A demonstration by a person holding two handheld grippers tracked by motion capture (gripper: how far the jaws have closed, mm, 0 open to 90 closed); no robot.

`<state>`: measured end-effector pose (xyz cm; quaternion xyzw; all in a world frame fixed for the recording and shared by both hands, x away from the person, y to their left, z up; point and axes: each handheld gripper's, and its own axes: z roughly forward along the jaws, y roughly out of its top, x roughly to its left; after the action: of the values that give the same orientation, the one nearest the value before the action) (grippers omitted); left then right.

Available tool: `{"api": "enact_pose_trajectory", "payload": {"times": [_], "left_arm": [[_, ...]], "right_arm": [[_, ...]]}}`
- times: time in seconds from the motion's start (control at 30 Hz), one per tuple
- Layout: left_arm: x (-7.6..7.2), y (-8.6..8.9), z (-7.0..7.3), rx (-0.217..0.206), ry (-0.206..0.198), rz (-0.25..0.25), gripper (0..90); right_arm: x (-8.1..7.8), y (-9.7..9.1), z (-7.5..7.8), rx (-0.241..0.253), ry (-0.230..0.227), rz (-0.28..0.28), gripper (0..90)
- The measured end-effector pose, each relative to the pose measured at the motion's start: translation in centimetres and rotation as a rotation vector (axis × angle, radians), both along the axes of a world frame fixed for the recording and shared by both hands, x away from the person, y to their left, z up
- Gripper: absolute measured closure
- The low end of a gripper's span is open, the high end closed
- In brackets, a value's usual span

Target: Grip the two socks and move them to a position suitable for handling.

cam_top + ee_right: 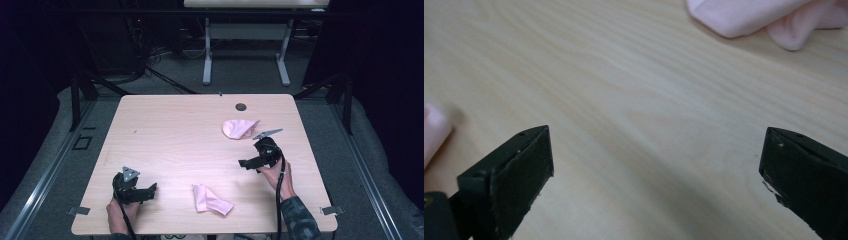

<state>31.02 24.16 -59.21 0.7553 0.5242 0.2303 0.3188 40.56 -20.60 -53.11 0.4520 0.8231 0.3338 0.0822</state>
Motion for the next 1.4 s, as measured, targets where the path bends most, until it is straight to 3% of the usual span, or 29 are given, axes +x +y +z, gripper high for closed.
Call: {"api": "enact_pose_trajectory", "payload": {"times": [0.2, 0.23, 0.3, 0.47, 0.8, 0.9, 0.97, 1.0, 1.1, 1.2, 1.4], "left_arm": [[0.0, 0.0, 0.0, -0.001, 0.0, 0.0, 4.4], [0.0, 0.0, 0.0, 0.003, 0.001, -0.002, 4.4], [0.0, 0.0, 0.0, 0.002, 0.0, -0.001, 4.4], [0.0, 0.0, 0.0, 0.002, 0.001, -0.002, 4.9], [0.0, 0.0, 0.0, 0.002, 0.0, -0.006, 5.4], [0.0, 0.0, 0.0, 0.0, -0.001, -0.006, 5.8], [0.0, 0.0, 0.0, 0.0, 0.0, -0.007, 5.8], [0.0, 0.0, 0.0, -0.001, -0.001, -0.007, 5.9], [0.0, 0.0, 0.0, -0.001, -0.004, -0.009, 6.3], [0.0, 0.0, 0.0, -0.001, -0.003, -0.01, 6.4], [0.0, 0.0, 0.0, -0.002, -0.004, -0.01, 6.5]], "right_arm": [[3.0, -0.4, 0.2, 0.0, 0.008, -0.07, 0.0], [4.4, -0.7, 0.5, -0.002, 0.026, -0.092, 0.0], [4.8, -0.8, 0.6, 0.0, 0.027, -0.104, 0.0], [7.8, -1.1, 1.5, 0.018, 0.056, -0.143, 0.0], [13.2, 0.3, 2.4, -0.059, 0.121, -0.212, 0.0], [14.6, 0.8, 1.9, -0.089, 0.145, -0.227, 5.0], [14.8, 1.1, 1.5, -0.084, 0.143, -0.241, 7.7], [15.1, 1.1, 1.3, -0.087, 0.165, -0.238, 13.5], [15.7, 1.2, 0.2, -0.084, 0.187, -0.25, 18.7], [15.9, 1.3, -0.8, -0.111, 0.192, -0.259, 24.6], [16.3, 1.5, -2.3, -0.112, 0.188, -0.288, 36.5]]}}
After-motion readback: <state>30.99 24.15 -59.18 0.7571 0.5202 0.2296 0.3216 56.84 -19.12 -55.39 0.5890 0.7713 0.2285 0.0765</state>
